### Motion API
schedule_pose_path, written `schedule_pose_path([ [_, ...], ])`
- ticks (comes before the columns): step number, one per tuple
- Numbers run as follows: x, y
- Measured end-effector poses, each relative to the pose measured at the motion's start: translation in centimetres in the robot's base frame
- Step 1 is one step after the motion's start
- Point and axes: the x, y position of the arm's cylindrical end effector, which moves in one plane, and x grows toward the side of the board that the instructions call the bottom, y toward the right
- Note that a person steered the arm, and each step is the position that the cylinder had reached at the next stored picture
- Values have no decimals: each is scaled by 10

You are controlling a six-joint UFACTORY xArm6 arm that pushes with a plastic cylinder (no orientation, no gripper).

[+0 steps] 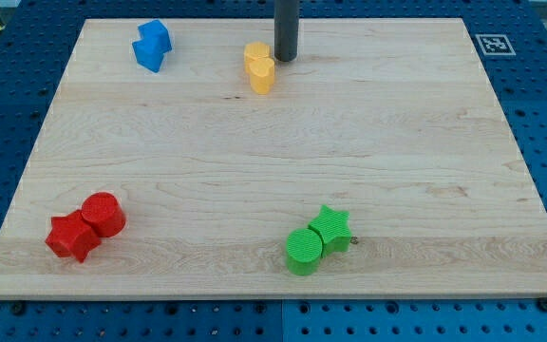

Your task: Move the yellow heart towards the blue triangle

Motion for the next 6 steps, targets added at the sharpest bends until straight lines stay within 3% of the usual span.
schedule_pose_path([
  [2, -1, -9],
  [4, 16, 15],
  [6, 36, -4],
])
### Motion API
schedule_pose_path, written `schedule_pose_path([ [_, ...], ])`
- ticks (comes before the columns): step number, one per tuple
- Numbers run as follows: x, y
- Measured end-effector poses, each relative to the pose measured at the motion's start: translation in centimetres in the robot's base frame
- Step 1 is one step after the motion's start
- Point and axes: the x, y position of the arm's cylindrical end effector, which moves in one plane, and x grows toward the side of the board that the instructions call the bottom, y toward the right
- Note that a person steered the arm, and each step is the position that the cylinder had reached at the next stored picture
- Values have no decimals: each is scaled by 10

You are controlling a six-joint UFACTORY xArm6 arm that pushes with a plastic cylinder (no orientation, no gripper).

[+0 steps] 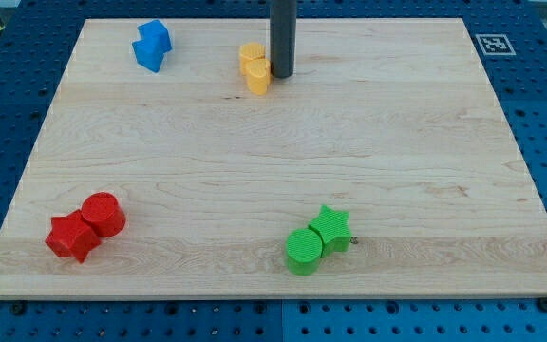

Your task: Move the yellow heart towards the blue triangle

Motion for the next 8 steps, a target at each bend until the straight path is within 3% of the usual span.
schedule_pose_path([
  [4, 7, -7],
  [8, 19, -62],
])
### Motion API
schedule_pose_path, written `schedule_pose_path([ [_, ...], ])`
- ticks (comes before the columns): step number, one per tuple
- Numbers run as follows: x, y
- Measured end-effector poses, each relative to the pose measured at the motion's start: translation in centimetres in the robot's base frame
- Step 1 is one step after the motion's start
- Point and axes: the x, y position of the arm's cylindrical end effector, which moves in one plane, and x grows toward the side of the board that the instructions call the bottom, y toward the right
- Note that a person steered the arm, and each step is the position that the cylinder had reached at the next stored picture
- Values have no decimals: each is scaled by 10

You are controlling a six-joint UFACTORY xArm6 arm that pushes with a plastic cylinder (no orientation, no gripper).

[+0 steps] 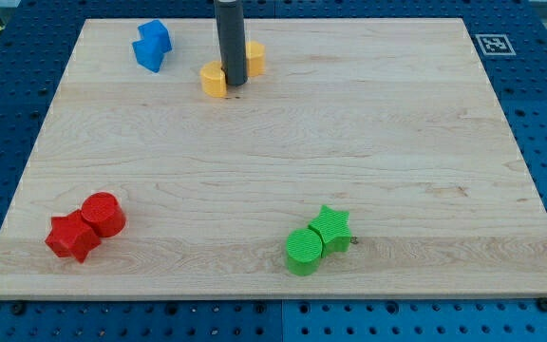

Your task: Move the yellow heart towards the blue triangle

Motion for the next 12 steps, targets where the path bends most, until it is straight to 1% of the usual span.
schedule_pose_path([
  [1, 19, 0],
  [2, 26, -4],
  [3, 27, -5],
  [5, 23, -46],
  [6, 14, -60],
  [9, 13, -80],
  [11, 9, -72],
  [12, 9, -56],
])
